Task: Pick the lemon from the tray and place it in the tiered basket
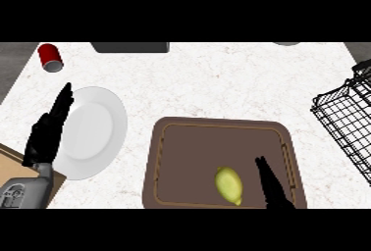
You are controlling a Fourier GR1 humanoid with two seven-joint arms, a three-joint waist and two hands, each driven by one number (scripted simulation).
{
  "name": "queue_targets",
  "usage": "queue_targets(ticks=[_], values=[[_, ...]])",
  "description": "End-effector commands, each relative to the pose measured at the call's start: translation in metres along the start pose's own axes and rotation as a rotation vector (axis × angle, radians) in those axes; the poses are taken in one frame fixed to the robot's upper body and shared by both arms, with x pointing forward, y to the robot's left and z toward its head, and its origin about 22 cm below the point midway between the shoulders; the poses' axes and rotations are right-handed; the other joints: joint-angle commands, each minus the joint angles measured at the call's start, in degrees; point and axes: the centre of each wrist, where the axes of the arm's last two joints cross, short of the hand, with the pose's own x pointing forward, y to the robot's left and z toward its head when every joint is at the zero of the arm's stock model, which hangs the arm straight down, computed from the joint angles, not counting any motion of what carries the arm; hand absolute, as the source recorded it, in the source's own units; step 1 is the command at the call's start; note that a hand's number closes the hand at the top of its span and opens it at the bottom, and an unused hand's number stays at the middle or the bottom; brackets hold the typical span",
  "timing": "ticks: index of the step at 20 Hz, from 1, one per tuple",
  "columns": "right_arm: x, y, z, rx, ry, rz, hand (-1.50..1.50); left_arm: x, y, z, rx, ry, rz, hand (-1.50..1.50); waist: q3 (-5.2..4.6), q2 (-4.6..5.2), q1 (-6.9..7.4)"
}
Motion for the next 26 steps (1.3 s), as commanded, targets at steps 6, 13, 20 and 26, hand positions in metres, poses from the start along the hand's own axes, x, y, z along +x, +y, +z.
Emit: queue_targets(ticks=[6,13,20,26], values=[[-0.006,0.029,-0.018,0.018,-0.008,-0.002,-1.5,0.002,0.03,0.007,0.002,0.003,0.0,0.0,0.01,-0.05,0.23],[0.022,0.04,-0.044,0.079,0.002,-0.015,-1.5,0.008,-0.012,0.012,0.018,-0.015,0.012,0.0,0.0,-0.01,0.25],[0.015,0.048,-0.049,0.15,-0.118,0.227,1.5,0.003,-0.006,0.007,0.003,-0.012,-0.012,0.0,-0.02,0.0,0.37],[0.021,0.062,-0.042,0.13,-0.112,0.069,1.5,-0.004,0.012,-0.003,0.017,-0.014,-0.029,0.0,0.0,0.03,0.1]])
